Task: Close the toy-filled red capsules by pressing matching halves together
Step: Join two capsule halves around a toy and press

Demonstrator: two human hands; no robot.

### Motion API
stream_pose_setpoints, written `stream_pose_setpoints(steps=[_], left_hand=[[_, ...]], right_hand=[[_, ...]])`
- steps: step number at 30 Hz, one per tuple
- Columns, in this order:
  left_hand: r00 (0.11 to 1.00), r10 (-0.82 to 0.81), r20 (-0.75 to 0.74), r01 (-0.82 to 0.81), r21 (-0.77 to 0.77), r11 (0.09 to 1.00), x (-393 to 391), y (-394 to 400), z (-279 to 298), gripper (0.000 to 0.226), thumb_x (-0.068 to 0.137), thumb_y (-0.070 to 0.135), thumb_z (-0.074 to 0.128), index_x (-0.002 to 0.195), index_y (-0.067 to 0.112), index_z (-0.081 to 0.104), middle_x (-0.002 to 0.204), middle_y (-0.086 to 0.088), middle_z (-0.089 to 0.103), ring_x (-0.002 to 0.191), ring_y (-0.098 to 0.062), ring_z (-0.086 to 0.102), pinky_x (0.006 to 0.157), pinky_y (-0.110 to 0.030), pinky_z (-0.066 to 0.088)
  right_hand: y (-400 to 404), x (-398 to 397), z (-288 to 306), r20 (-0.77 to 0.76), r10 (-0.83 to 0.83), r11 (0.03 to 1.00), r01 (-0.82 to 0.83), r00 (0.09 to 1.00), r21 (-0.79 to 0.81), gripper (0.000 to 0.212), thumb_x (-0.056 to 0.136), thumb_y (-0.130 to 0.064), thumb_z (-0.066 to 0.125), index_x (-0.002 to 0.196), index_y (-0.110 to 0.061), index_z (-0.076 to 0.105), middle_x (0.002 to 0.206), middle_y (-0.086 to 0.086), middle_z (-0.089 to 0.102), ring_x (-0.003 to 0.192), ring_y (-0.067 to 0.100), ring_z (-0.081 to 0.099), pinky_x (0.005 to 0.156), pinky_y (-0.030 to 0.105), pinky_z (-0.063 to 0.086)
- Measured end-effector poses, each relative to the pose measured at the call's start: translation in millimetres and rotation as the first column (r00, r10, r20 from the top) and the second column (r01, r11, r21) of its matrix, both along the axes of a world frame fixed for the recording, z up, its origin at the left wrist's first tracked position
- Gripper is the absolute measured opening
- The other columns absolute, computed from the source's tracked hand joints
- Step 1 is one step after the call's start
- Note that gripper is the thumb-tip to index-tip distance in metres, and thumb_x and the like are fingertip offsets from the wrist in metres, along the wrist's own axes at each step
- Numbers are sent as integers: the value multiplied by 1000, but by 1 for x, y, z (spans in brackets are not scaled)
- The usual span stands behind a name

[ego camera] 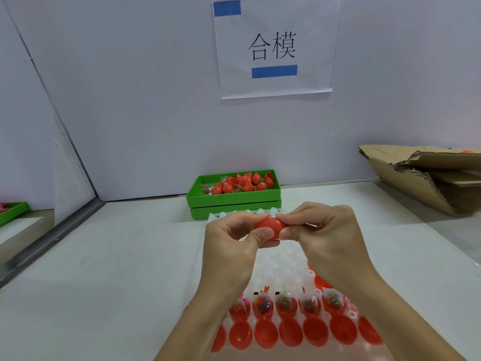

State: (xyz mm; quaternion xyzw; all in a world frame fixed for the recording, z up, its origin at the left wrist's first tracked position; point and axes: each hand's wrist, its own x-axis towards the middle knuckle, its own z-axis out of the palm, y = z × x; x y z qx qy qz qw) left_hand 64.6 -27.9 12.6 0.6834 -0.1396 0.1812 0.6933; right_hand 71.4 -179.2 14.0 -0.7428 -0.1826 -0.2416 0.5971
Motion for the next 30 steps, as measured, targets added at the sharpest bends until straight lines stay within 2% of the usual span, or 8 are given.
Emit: stream_pose_setpoints(steps=[3,8,14,17,21,24,30], left_hand=[[1000,3,7,-3,19,1000,0,1,0,24,82,-8,72,86,15,76,82,-3,77,67,-21,75,61,-21,58],[1000,-6,21,5,17,1000,1,-1,-1,25,84,-7,70,85,17,75,80,-1,76,70,-21,75,62,-21,59],[1000,-15,26,14,17,1000,2,0,-1,12,85,-1,71,88,11,72,80,-1,76,73,-20,74,65,-20,58],[999,-23,33,21,43,999,2,-2,1,12,86,4,72,91,15,69,83,0,75,76,-18,73,67,-20,58],[1000,-7,7,7,31,999,3,-2,-1,17,85,9,74,97,20,69,87,2,75,83,-14,73,75,-22,58],[999,33,10,-33,46,998,4,-1,-5,21,85,10,76,99,24,69,90,8,75,89,-11,71,78,-23,58],[993,87,86,-95,99,991,4,-4,-8,27,83,13,78,99,31,67,93,18,71,95,-2,67,73,-11,53]], right_hand=[[5,0,-2,10,3,1000,-3,1000,19,31,73,12,79,81,-17,81,72,-5,74,68,10,68,66,17,54],[7,0,-2,21,-21,999,21,1000,27,36,74,12,78,81,-23,80,73,-6,75,70,9,70,69,19,56],[9,-2,0,-2,0,998,0,1000,66,42,77,13,75,88,-27,78,78,-10,77,73,3,71,71,12,53],[4,-2,5,-10,-14,999,14,1000,45,38,77,10,77,94,-25,77,84,-16,76,76,-2,71,73,9,53],[0,-4,6,-62,22,998,-19,998,54,43,82,5,75,105,-31,74,95,-14,77,90,1,73,80,15,57],[2,-4,4,-98,50,997,-45,994,56,41,88,5,68,116,-25,72,104,-6,78,98,5,73,89,23,58],[3,-3,2,-149,59,994,-44,987,103,36,91,-2,66,120,-24,69,106,-6,77,99,6,73,91,25,57]])
